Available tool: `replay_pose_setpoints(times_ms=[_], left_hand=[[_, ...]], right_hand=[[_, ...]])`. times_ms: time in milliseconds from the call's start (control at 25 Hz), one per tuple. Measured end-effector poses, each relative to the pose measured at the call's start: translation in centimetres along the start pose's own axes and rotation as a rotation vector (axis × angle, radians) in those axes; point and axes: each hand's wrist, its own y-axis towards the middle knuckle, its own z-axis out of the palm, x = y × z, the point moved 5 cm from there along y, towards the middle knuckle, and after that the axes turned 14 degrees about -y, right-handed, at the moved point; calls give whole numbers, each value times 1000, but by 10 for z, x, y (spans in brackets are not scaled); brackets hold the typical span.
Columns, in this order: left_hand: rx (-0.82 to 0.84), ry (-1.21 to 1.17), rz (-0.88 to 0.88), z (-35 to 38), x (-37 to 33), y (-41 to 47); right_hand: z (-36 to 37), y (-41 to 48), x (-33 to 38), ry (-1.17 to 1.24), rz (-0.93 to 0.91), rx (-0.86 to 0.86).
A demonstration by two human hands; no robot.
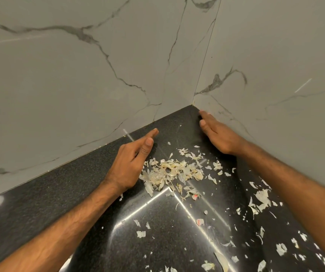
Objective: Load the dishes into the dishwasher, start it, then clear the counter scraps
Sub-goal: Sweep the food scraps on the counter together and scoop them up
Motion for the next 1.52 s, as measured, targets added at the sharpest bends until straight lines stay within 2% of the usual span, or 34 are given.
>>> replay_pose_setpoints(times_ms=[120,280,360,440,520,600,720,840,920,1040,1120,1240,1320,1360,1440,1520], left_hand=[[-11,-19,9,-1,1,1],[-14,-46,19,-2,5,2],[-20,-93,28,-4,7,3],[-49,-142,13,-7,9,4],[-106,-199,1,-12,13,6],[-174,-314,1,-17,14,7],[-267,-484,11,-26,17,9],[-263,-482,-25,-27,17,8],[-155,-373,-66,-20,10,3],[145,-10,-90,-4,-2,-23],[201,115,-76,-3,-8,-51],[238,142,-63,6,-13,-113],[296,16,-79,15,-21,-152],[294,-81,-102,11,-23,-163],[166,-175,-117,-23,-24,-171],[-38,-89,-75,-76,-17,-181]], right_hand=[[7,10,16,-154,-78,34],[34,-43,66,-66,-472,84],[41,-68,76,86,-628,157],[24,-50,62,218,-513,114],[7,-12,40,51,-294,40],[9,16,41,-156,-223,74],[32,16,93,-159,-459,100],[42,-13,126,-31,-577,141],[43,-41,133,12,-614,179],[42,-72,132,53,-572,248],[42,-87,132,36,-518,267],[54,-132,137,18,-582,305],[60,-167,137,126,-637,366],[57,-176,135,234,-617,400],[45,-169,128,391,-493,359],[35,-143,129,270,-377,226]])
